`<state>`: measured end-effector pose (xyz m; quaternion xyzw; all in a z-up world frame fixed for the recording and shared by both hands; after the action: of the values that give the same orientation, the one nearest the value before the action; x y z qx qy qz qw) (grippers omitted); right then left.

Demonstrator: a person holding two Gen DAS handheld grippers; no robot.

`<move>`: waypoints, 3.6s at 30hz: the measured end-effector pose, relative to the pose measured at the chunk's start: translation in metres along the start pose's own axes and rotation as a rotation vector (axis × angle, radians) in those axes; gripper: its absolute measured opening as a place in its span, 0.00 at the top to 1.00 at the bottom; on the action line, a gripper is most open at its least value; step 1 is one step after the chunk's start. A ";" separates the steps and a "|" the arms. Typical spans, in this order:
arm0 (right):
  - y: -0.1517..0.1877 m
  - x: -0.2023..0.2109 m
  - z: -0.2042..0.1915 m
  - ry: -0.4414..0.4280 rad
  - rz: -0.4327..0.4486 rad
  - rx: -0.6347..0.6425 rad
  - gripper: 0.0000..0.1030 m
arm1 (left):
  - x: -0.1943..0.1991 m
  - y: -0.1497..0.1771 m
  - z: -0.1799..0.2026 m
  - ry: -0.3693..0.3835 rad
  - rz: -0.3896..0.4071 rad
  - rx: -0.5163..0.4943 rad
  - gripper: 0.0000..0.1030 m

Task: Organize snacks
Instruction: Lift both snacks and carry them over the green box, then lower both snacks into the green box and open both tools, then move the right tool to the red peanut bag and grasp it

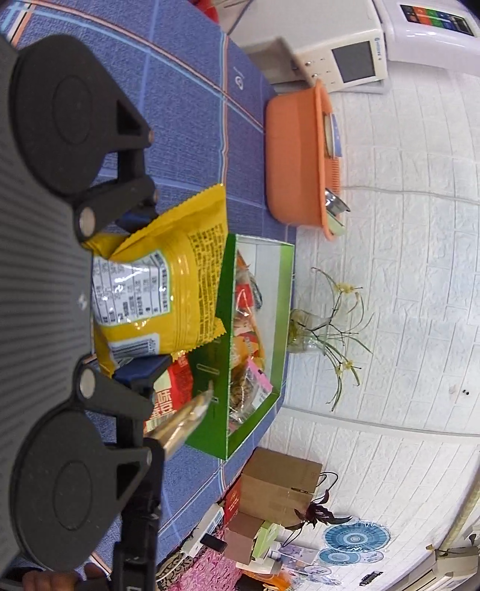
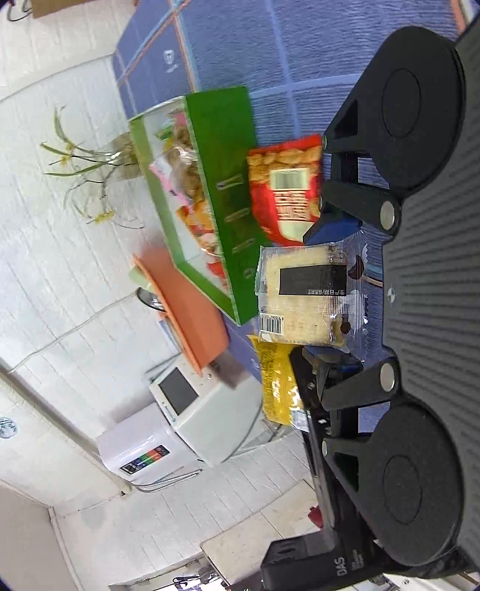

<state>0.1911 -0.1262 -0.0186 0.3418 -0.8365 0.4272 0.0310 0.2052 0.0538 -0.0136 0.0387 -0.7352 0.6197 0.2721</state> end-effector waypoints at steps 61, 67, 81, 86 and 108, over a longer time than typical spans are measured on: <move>-0.128 -0.085 0.077 0.402 0.334 0.174 0.03 | -0.159 -0.092 -0.004 -0.040 0.045 -0.021 0.30; -0.131 -0.079 0.073 0.358 0.334 0.131 0.00 | -0.148 -0.099 -0.008 -0.096 0.082 -0.054 0.17; -0.125 -0.041 0.048 0.160 0.178 -0.026 0.00 | -0.094 -0.093 -0.001 -0.166 0.069 -0.137 0.11; -0.098 -0.014 0.039 0.132 0.114 0.043 0.00 | -0.075 -0.065 0.009 -0.126 0.047 -0.107 0.10; -0.050 -0.017 0.115 0.157 -0.043 -0.322 0.00 | -0.081 0.014 0.070 -0.031 -0.109 -0.220 0.10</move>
<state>0.2618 -0.2212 -0.0630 0.3158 -0.8817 0.3122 0.1597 0.2436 -0.0310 -0.0684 0.0581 -0.7995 0.5190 0.2968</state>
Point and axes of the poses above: each gripper's, at about its wrist camera, not at the fingertips, and x roughly against the way its jaws point, z to its right, y to its underside, the point moved 10 cm from there along -x, roughly the way its jaws point, and after that the axes turned 12 degrees about -x, right-handed, at the moved point
